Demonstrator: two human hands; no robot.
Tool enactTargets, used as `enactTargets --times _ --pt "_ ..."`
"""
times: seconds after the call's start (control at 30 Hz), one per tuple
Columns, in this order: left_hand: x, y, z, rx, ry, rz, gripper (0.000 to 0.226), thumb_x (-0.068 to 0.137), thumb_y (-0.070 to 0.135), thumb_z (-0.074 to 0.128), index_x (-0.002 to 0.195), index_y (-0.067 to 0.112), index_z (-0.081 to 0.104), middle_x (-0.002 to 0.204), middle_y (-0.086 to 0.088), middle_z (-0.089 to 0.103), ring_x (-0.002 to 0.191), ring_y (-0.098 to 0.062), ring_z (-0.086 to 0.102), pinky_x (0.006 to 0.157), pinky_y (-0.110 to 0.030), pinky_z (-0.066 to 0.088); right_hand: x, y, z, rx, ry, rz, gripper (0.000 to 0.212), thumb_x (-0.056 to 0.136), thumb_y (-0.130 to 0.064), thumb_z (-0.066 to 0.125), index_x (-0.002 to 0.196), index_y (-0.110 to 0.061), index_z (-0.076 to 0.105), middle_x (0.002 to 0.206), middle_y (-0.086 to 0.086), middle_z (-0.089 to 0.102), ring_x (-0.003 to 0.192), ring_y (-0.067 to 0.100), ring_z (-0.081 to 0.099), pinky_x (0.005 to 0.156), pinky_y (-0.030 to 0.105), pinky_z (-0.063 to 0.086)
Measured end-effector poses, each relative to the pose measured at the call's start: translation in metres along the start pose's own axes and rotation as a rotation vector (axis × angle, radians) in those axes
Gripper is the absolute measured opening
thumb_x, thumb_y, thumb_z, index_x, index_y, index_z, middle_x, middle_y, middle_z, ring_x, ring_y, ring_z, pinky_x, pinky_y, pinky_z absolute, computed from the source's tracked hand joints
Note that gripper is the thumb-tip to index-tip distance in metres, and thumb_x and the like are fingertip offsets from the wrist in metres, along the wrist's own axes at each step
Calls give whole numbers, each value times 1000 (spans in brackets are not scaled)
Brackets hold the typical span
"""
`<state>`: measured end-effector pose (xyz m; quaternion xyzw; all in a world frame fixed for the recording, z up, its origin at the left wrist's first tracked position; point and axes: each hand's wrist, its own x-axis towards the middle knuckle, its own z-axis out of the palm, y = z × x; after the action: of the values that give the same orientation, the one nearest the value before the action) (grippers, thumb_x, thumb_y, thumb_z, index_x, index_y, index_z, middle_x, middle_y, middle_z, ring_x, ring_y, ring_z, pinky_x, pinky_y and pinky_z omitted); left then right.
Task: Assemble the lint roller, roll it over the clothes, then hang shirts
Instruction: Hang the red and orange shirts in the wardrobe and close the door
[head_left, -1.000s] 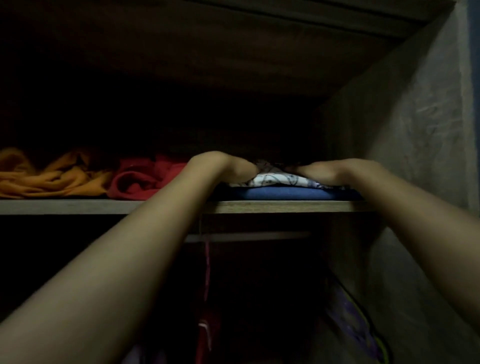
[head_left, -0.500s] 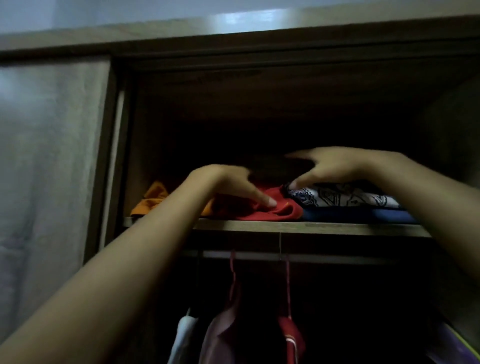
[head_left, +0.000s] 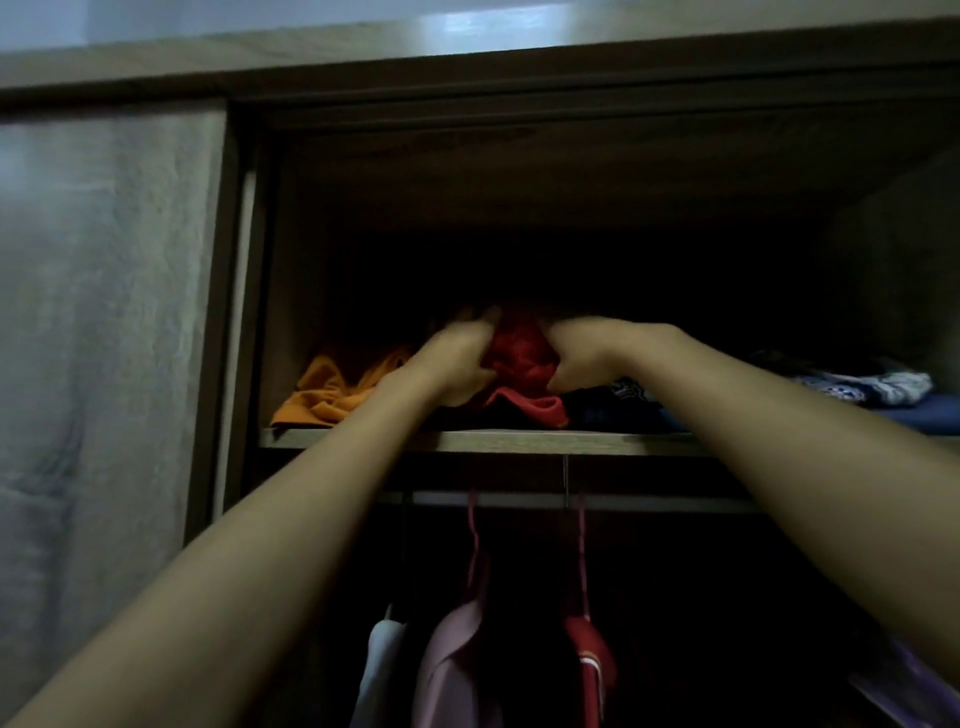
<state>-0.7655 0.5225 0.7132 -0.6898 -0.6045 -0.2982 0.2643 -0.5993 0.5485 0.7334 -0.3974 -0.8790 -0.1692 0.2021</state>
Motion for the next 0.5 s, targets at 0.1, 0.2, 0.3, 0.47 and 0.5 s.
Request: enactTargets --times 0.1,0.2,0.3,0.47,0.5 --pt "2 0 -17 2 188 105 75 84 12 66 147 6 25 142 -21 42 140 -34 29 113 -41 29 1 12 -1 100 207 -1 63 86 -30 64 140 -22 33 121 8 56 109 26 55 83 30 43" --pt "-3 9 -33 6 413 223 68 80 11 68 139 12 36 134 -21 43 120 -39 49 99 -43 45 -2 16 -7 140 461 -2 71 84 -21 63 144 -26 27 137 17 43 118 34 52 94 36 47" --pt "-12 19 -42 -82 528 258 66 78 15 69 136 21 38 130 -16 39 111 -33 53 91 -44 51 -15 11 -12 201 658 20 67 80 -14 63 139 -27 34 137 17 37 109 35 56 86 33 50" --pt "-28 19 -42 -327 681 148 81 76 27 74 143 21 29 137 -15 33 118 -25 47 97 -34 47 -38 -4 -10 384 800 76 65 81 -43 69 131 -19 36 118 10 45 91 22 54 69 31 46" --pt "-31 20 -41 -383 673 99 83 77 29 74 144 19 26 137 -15 34 118 -21 46 96 -27 44 -41 -9 -10 412 825 84 66 80 -47 70 129 -17 38 116 9 47 88 18 51 67 30 43"
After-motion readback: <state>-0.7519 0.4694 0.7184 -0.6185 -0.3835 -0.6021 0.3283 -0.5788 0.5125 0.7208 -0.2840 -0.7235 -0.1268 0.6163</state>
